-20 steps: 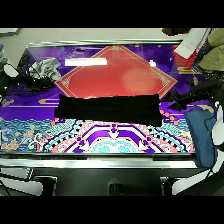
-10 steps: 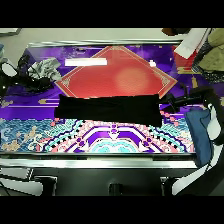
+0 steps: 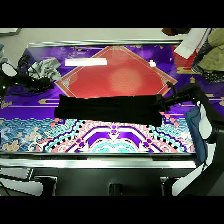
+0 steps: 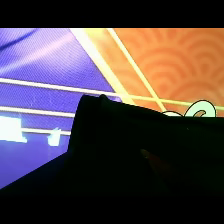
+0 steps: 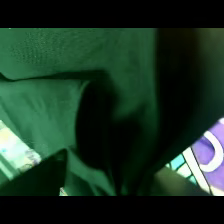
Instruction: Fold the clothes and pants, and hang the long-sleeved shirts on hangers.
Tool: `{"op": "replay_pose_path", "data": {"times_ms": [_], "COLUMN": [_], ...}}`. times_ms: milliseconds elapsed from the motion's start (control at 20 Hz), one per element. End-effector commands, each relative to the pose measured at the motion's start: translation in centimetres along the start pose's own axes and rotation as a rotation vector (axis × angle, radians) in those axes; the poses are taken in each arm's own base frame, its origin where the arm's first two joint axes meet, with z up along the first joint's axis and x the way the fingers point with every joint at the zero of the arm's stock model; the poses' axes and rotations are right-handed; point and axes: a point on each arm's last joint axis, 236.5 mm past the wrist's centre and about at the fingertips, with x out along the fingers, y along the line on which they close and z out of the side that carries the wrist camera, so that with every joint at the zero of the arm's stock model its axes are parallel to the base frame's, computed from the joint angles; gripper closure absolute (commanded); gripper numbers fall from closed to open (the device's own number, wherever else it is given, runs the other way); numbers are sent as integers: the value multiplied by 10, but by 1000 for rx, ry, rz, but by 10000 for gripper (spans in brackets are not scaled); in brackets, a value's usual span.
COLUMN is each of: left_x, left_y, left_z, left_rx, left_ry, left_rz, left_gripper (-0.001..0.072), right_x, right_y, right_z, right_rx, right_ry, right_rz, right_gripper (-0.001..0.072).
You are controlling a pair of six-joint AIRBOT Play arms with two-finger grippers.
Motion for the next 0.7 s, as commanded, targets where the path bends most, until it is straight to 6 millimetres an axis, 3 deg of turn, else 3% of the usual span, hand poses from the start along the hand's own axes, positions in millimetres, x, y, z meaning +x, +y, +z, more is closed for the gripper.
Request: {"op": "replay_pose_path", "data": {"times_ms": [0,100,200,300,450,650], "left_x": [0,1,5,17,47,93], "left_y": [0,-7,-32,-71,-156,-283], "left_z": [-1,-2,-5,-13,-40,-100], "left_rx": [-1,-8,-23,-35,-43,-82], "left_ry": [3,9,20,56,143,243], "left_rz": [-2,-27,-104,-209,-379,-546], "left_gripper": [377,681,690,691,692,692], "right_x": [1,-9,-25,-47,-89,-143], "right_y": [5,8,22,44,72,106], "right_z": [0,-1,-2,-9,-21,-41], "right_rx": [20,31,64,78,76,43], "right_ry": [0,-10,-34,-52,-117,-200], "right_rz": [-12,-38,-48,-49,-106,-183], "right_gripper": [669,684,684,685,685,684]}}
